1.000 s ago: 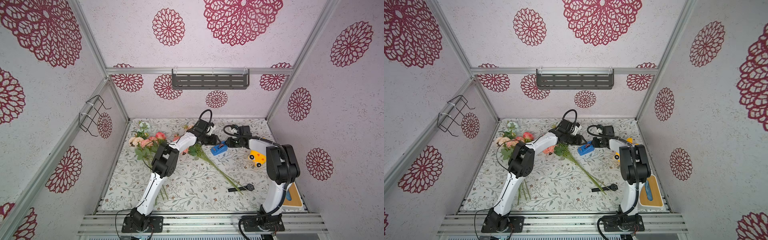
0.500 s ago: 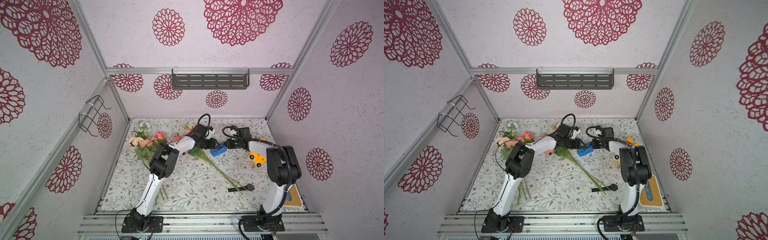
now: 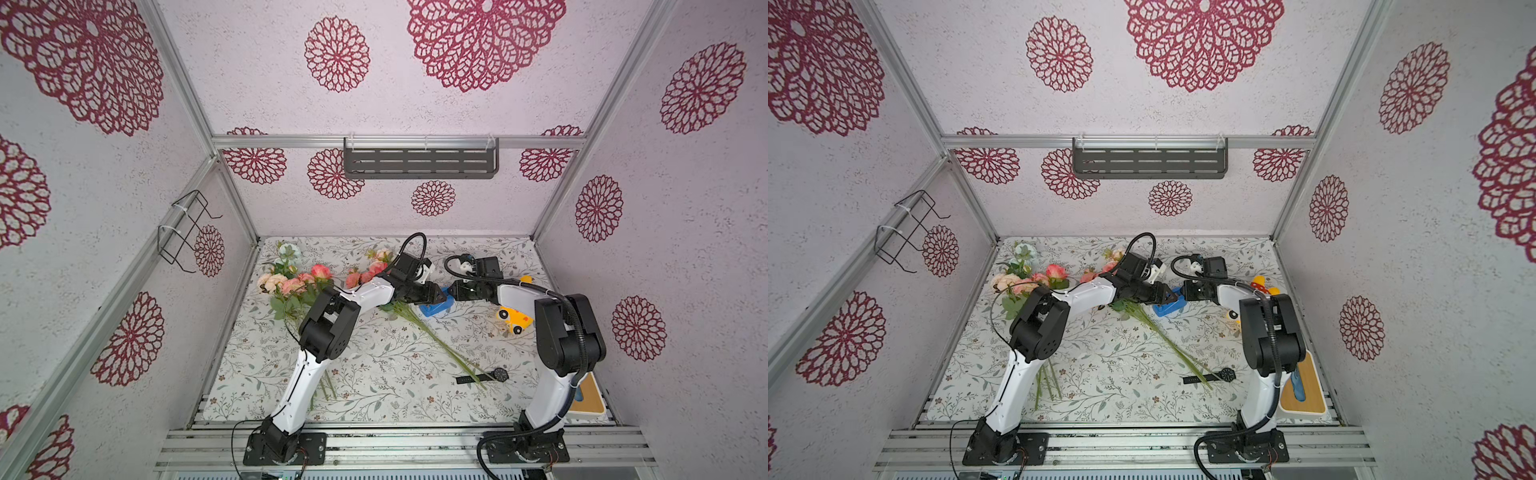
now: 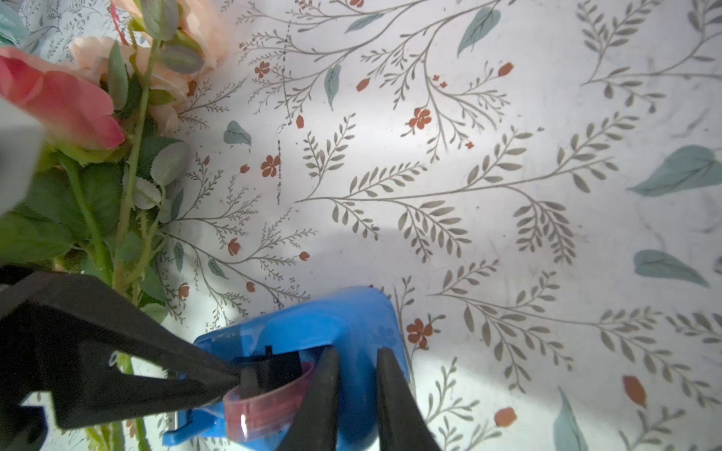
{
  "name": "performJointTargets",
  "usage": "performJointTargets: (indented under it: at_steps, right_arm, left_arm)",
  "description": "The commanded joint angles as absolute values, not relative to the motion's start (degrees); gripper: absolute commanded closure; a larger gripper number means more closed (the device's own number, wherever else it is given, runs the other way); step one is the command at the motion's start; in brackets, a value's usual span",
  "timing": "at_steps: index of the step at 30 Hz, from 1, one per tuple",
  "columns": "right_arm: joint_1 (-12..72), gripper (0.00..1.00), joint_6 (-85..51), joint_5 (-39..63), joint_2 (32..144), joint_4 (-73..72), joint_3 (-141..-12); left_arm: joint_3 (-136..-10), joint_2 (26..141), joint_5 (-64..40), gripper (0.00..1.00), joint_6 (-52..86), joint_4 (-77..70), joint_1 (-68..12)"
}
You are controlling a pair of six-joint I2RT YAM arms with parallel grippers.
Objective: Wrap bouquets with tape
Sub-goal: Move the Tape Cutter to the center of the board.
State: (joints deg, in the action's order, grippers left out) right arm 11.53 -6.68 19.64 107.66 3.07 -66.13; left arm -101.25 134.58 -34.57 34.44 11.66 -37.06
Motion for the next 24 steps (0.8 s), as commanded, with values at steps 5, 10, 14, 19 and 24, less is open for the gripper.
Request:
performJointTargets:
  at_steps: [5,10,14,19,24]
  right_arm:
    - [13.36,0.79,-9.27,21.48,107.28,8.79,-65.56]
    - [13.36,0.78,-8.88,21.61,107.56,9.07,-65.72]
    - [13.35,0.78,-8.12,21.56,107.45,10.01,-66.34]
    - [13.27,0.78,-7.76,21.66,107.39,11.16,-67.3]
    - [13.27,0.74,-9.09,22.02,105.52,10.74,-67.05]
  left_arm:
    - [-103.97,131.03,-28.62,0.47,32.38,18.63,-37.42]
    - [-109.86,133.77,-29.9,0.45,27.6,24.78,-36.59]
    - [-114.34,136.38,-32.46,0.47,21.24,33.21,-36.49]
    - [-117.77,139.01,-33.07,0.49,16.7,40.57,-36.04]
    - [-118.52,140.33,-35.61,0.51,15.06,41.73,-35.95]
